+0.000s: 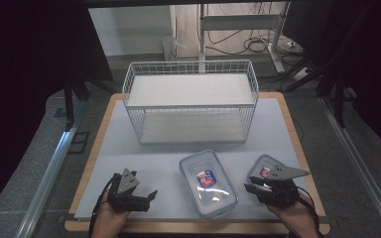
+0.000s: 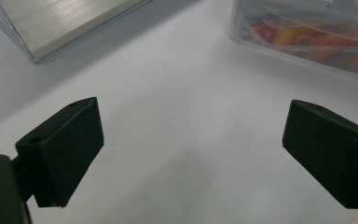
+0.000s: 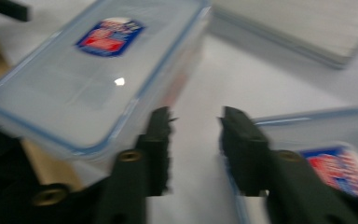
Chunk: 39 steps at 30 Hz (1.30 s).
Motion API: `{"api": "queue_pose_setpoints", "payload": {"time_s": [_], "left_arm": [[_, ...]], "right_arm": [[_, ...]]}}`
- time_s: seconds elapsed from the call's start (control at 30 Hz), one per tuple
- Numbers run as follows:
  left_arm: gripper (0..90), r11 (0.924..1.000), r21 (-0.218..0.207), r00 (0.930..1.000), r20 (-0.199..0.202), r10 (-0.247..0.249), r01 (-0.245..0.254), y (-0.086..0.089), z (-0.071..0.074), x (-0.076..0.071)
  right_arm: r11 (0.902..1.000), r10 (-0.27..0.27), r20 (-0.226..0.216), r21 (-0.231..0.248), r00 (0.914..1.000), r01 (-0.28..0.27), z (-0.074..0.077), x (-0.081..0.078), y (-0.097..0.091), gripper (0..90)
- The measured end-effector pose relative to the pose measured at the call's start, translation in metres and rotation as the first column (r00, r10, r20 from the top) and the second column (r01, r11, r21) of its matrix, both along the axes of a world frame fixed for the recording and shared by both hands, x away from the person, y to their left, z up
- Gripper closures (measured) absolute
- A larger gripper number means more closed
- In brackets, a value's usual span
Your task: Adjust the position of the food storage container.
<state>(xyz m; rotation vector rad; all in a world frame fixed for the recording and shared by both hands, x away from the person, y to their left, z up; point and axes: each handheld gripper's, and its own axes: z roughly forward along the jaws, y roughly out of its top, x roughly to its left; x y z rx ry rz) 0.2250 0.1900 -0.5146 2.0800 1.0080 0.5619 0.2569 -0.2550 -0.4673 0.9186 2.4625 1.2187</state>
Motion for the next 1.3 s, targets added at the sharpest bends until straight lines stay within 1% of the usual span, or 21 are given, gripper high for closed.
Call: {"api": "queue_pose_setpoints", "payload": {"time_s": [0.1, 0.13, 0.27, 0.3, 0.37, 0.47, 0.57, 0.6, 0.63, 0.67, 0.7, 0.77, 0.8, 0.87, 0.97, 1.13, 1.17, 1.2, 1.23, 1.27, 1.3], "left_arm": [[5.4, 1.0000, -0.001, 1.0000, 0.001, -0.001, 0.001, 0.000, 0.000, 0.000], [5.5, 1.0000, -0.005, 1.0000, 0.000, -0.001, 0.001, 0.000, 0.000, 0.000], [5.7, 0.9999, -0.012, 1.0000, -0.005, -0.001, 0.001, -0.001, -0.001, 0.001], [5.8, 0.9999, -0.012, 1.0000, -0.005, -0.002, 0.001, -0.001, -0.001, 0.001], [5.9, 1.0000, -0.009, 1.0000, -0.005, -0.003, 0.003, -0.002, -0.001, 0.001], [6.0, 1.0000, 0.000, 0.9999, -0.012, -0.008, 0.008, -0.003, -0.002, 0.002], [6.2, 1.0000, 0.003, 0.9999, -0.012, -0.007, 0.007, -0.003, -0.003, 0.003], [6.2, 1.0000, 0.003, 0.9999, -0.012, -0.007, 0.007, -0.003, -0.003, 0.003], [6.3, 1.0000, 0.002, 0.9999, -0.013, -0.007, 0.007, -0.003, -0.002, 0.004], [6.3, 1.0000, 0.002, 0.9999, -0.013, -0.007, 0.007, -0.003, -0.002, 0.004], [6.3, 1.0000, -0.007, 0.9999, -0.015, -0.006, 0.006, -0.003, -0.002, 0.005], [6.3, 1.0000, -0.007, 0.9998, -0.017, -0.007, 0.006, -0.002, -0.002, 0.006], [6.5, 1.0000, -0.004, 0.9998, -0.019, -0.005, 0.005, -0.002, -0.002, 0.007], [6.5, 1.0000, -0.005, 0.9998, -0.020, -0.004, 0.004, -0.002, -0.002, 0.008], [6.6, 1.0000, -0.007, 0.9998, -0.022, 0.000, 0.000, 0.000, -0.002, 0.010], [6.7, 1.0000, -0.007, 0.9997, -0.025, 0.003, -0.003, 0.001, -0.003, 0.010], [6.7, 1.0000, -0.007, 0.9997, -0.025, 0.003, -0.003, 0.001, -0.003, 0.010], [6.7, 1.0000, -0.007, 0.9997, -0.025, 0.003, -0.003, 0.001, -0.003, 0.010], [6.7, 1.0000, -0.006, 0.9997, -0.026, 0.002, -0.003, 0.001, -0.003, 0.010], [6.7, 1.0000, -0.006, 0.9997, -0.026, 0.002, -0.003, 0.001, -0.003, 0.010], [6.7, 1.0000, -0.006, 0.9997, -0.026, 0.003, -0.003, 0.001, -0.003, 0.010]], "right_arm": [[0.9990, 0.040, -0.019, -0.020, 0.9990, -0.040, -0.002, -0.004, 0.009, 88.8], [0.9988, 0.040, -0.019, -0.028, 0.9990, -0.040, -0.003, -0.005, 0.010, 89.7], [0.9981, 0.003, -0.037, -0.062, 0.9993, -0.006, -0.009, -0.003, 0.020, 89.9], [0.9967, -0.004, -0.036, -0.081, 0.9993, 0.002, -0.011, -0.001, 0.023, 89.9], [0.9955, -0.023, -0.034, -0.093, 0.9992, 0.020, -0.013, 0.004, 0.027, 89.9], [0.9957, -0.038, -0.046, -0.086, 0.9982, 0.033, -0.015, 0.011, 0.033, 89.9], [0.9970, -0.027, -0.066, -0.074, 0.9975, 0.022, -0.017, 0.016, 0.041, 89.9], [0.9970, -0.027, -0.066, -0.074, 0.9975, 0.022, -0.017, 0.016, 0.041, 89.9], [0.9957, -0.028, -0.056, -0.090, 0.9980, 0.023, -0.018, 0.017, 0.048, 89.9], [0.9957, -0.028, -0.056, -0.090, 0.9980, 0.023, -0.018, 0.017, 0.048, 89.9], [0.9940, -0.036, -0.041, -0.104, 0.9985, 0.031, -0.017, 0.017, 0.051, 89.9], [0.9945, -0.036, -0.041, -0.100, 0.9985, 0.032, -0.016, 0.018, 0.052, 90.0], [0.9952, -0.046, -0.049, -0.088, 0.9977, 0.042, -0.017, 0.022, 0.054, 90.0], [0.9950, -0.045, -0.048, -0.091, 0.9978, 0.041, -0.017, 0.023, 0.055, 90.0], [0.9943, -0.055, -0.047, -0.095, 0.9974, 0.050, -0.018, 0.029, 0.064, 90.0], [0.9908, -0.074, -0.039, -0.116, 0.9965, 0.069, -0.015, 0.042, 0.076, 90.0], [0.9898, -0.080, -0.041, -0.122, 0.9959, 0.075, -0.014, 0.046, 0.080, 90.0], [0.9898, -0.080, -0.041, -0.122, 0.9959, 0.075, -0.014, 0.046, 0.080, 90.0], [0.9891, -0.082, -0.047, -0.126, 0.9955, 0.076, -0.014, 0.053, 0.084, 90.0], [0.9895, -0.081, -0.049, -0.124, 0.9955, 0.074, -0.014, 0.056, 0.087, 90.0], [0.9895, -0.081, -0.049, -0.124, 0.9955, 0.074, -0.014, 0.056, 0.087, 90.0]]}}
